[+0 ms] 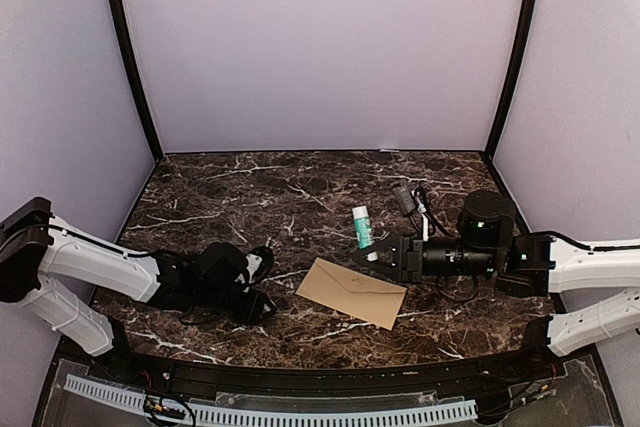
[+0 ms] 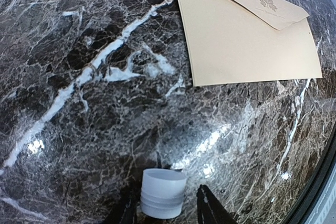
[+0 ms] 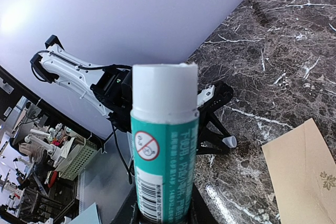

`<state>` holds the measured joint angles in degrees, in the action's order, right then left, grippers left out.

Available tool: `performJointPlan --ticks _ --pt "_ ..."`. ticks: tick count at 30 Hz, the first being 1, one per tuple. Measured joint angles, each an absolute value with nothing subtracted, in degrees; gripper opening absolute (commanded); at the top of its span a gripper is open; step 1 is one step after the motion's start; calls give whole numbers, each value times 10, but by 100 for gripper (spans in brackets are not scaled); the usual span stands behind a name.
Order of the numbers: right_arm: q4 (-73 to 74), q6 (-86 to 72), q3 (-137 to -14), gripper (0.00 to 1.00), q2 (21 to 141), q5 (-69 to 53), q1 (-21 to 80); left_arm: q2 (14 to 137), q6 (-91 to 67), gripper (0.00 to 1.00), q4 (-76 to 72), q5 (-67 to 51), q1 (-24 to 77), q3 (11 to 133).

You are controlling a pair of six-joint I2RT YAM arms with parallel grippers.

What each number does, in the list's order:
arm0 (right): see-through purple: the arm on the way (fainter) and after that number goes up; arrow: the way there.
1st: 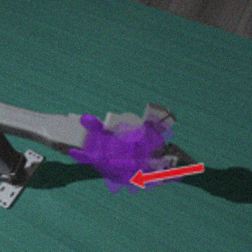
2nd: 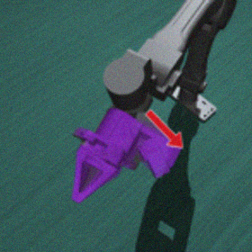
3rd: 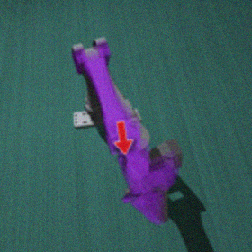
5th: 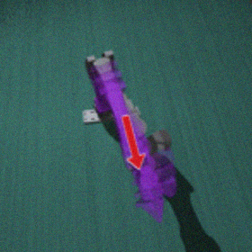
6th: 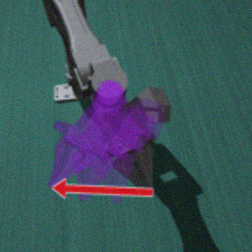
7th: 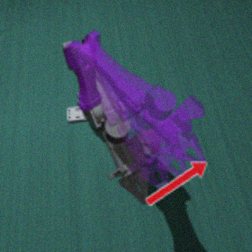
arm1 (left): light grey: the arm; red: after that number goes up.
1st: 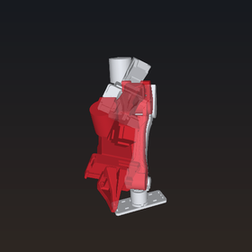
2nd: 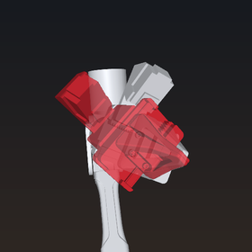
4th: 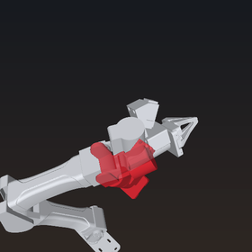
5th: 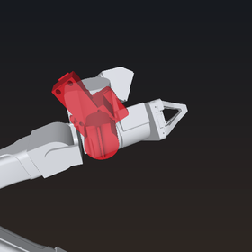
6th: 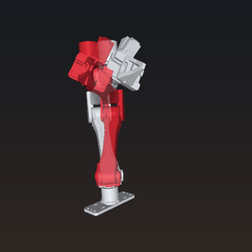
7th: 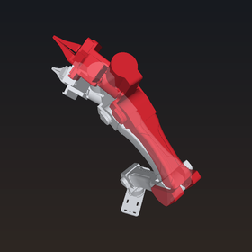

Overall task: Place the letter into the envelope and seal it
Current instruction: Pick up the solid glue cap from the center of the board.

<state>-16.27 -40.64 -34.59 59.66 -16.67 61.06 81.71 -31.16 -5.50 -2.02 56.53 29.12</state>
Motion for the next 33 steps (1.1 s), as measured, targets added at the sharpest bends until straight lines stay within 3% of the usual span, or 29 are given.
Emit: performJointPlan --ticks 13,24,33 --pt "-151 -399 -347 3 595 -167 611 825 -304 18 -37 -5 568 303" --pt "60 -324 -393 2 580 -182 611 803 -243 15 102 -36 569 401" --pt "187 -288 -400 1 586 -291 616 757 -100 15 147 -175 569 510"
